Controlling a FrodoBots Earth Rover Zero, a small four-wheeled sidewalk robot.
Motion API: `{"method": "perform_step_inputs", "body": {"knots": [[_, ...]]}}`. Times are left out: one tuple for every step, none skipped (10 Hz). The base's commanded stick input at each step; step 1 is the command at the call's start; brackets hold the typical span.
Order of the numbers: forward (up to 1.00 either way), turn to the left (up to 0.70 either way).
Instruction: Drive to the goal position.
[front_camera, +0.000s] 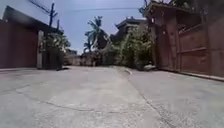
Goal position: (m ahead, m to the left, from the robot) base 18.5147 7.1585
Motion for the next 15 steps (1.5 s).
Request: {"method": "perform_step_inputs", "body": {"knots": [[1.00,0.03],[1.00,0.03],[1.00,0.03],[1.00,0.03],[1.00,0.03],[1.00,0.03],[1.00,0.03],[1.00,0.03],[1.00,0.03],[1.00,0.03],[1.00,0.03],[1.00,0.03],[1.00,0.03],[1.00,0.03],[1.00,0.03]]}}
